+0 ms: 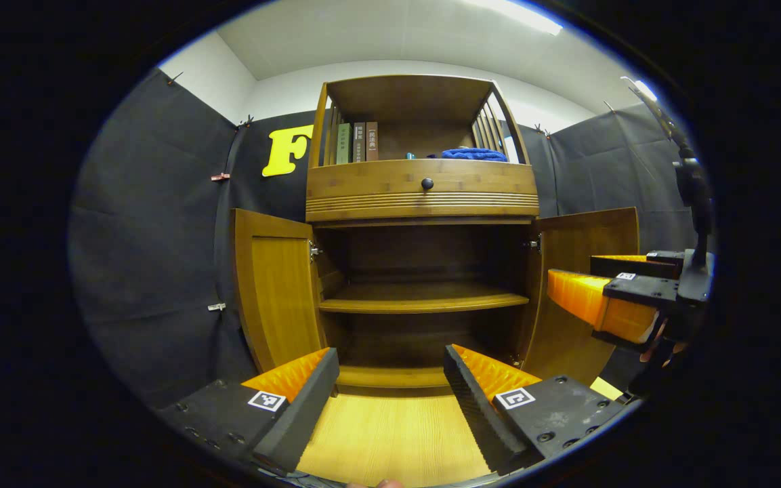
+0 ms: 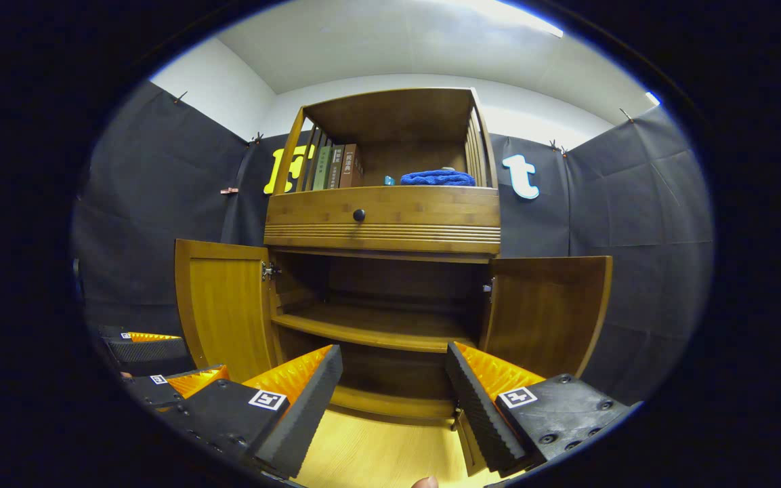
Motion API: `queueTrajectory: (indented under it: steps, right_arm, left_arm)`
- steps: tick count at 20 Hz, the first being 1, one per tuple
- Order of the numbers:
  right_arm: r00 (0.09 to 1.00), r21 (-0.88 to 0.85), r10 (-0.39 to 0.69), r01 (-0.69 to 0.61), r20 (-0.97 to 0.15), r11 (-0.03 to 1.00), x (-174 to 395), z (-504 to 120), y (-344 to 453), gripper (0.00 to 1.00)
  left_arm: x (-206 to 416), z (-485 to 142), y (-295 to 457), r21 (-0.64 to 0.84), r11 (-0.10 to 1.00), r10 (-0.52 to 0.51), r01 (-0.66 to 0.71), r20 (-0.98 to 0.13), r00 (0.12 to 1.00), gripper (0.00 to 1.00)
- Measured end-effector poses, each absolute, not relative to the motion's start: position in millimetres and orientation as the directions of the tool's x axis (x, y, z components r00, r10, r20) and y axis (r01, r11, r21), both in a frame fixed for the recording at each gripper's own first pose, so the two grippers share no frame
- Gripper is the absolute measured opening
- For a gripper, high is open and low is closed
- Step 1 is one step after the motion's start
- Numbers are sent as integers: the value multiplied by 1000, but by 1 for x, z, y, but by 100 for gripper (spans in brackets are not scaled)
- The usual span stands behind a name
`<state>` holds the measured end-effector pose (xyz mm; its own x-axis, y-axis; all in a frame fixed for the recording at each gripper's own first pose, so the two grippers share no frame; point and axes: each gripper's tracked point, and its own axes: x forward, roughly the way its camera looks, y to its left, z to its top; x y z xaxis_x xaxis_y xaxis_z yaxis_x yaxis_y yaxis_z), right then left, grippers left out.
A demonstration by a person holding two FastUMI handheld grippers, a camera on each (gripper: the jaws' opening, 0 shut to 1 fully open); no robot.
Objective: Open the right door of the double-door shoe cabinet with the right hand, and open the left door with the left hand.
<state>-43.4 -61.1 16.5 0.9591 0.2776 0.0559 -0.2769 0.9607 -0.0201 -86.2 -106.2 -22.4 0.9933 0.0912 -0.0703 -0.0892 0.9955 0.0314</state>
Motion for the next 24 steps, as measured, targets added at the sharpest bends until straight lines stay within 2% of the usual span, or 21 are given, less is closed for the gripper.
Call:
queueTrajectory:
  steps: [2,3,4,6,8,10,11,12,13,15,17,19,21,22,24]
  right_arm:
    - [963,-28,260,-259,62,965,-42,17,-72,96]
    - [964,-22,259,-258,57,966,-43,14,-76,100]
    - [965,-16,258,-257,56,966,-44,14,-78,95]
    - [963,-21,268,-267,37,963,-44,7,-79,100]
    - [960,-38,276,-274,39,961,-46,7,-85,95]
    - [960,-42,275,-273,46,961,-46,5,-92,100]
    - [960,-41,277,-276,44,960,-45,3,-94,96]
    - [957,-38,287,-285,36,958,-43,-2,-94,98]
    - [956,-39,291,-290,28,956,-41,-5,-95,96]
    - [959,-36,281,-280,29,959,-34,-5,-104,100]
    - [961,-34,275,-274,35,961,-29,-5,-108,96]
    - [962,-36,274,-273,18,961,-26,-9,-113,98]
    - [959,-22,281,-281,40,960,-27,-2,-119,100]
    - [958,-24,280,-279,61,960,-27,3,-122,96]
    - [959,-33,278,-277,57,960,-23,-1,-125,98]
  left_arm:
    - [-86,-22,-117,25,997,76,-75,-66,995,96]
    - [-85,-24,-121,22,998,67,-66,-69,995,96]
    - [-83,-25,-127,27,998,59,-57,-71,996,97]
    - [-83,-27,-130,35,997,68,-65,-78,995,96]
    - [-84,-27,-137,24,998,67,-65,-79,995,97]
    - [-85,-29,-144,33,997,70,-68,-81,994,97]
    - [-86,-31,-146,41,997,71,-67,-83,994,97]
    - [-86,-34,-148,44,997,70,-67,-88,994,96]
    - [-84,-38,-150,42,997,69,-65,-95,993,97]
    - [-83,-40,-153,37,997,69,-66,-100,993,96]
    - [-81,-40,-154,37,997,76,-73,-98,992,96]
    - [-76,-38,-156,30,997,76,-74,-95,993,96]
    - [-70,-40,-160,24,997,73,-71,-101,992,97]
    - [-68,-36,-161,31,997,74,-71,-97,993,97]
    - [-66,-35,-167,43,997,62,-58,-96,993,97]
